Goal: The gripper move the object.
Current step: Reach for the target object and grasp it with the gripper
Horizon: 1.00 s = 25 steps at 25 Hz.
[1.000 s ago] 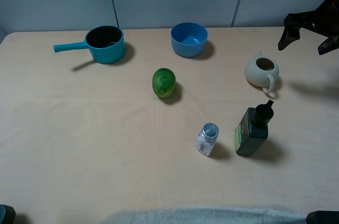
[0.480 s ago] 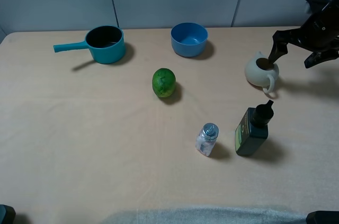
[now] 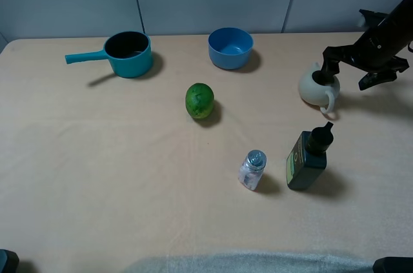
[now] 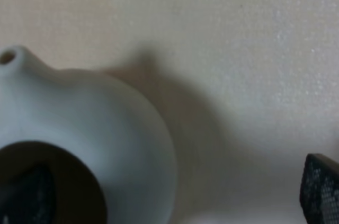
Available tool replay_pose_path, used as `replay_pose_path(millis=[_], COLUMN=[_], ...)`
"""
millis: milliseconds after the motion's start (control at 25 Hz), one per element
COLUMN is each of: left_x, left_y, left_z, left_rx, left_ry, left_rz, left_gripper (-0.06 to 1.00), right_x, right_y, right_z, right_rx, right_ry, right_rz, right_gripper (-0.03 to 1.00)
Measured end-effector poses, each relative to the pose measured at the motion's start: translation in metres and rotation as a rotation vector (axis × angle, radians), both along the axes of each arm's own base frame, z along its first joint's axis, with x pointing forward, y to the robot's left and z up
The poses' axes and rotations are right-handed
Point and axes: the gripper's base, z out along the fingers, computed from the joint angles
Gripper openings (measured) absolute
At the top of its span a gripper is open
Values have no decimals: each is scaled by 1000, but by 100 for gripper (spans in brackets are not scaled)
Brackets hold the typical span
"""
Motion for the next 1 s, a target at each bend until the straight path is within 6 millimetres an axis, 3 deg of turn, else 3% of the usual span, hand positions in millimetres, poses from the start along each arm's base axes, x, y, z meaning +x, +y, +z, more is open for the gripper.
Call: replay_pose_path(millis=[480, 720, 1000], left_x=[0, 0, 0], left_y=[0, 0, 0], left_z=[0, 0, 0], left_rx=[0, 0, 0], left_ry=[0, 0, 0], left_rz=[0, 0, 0], left_gripper=[99, 99, 99], right_x=[4, 5, 5], right_y=[1, 1, 1], right_z=[-28, -30, -32], right_rx=[16, 17, 22], right_ry=[32, 34, 33], right_rz=[-23, -26, -31], right_gripper=[69, 69, 40])
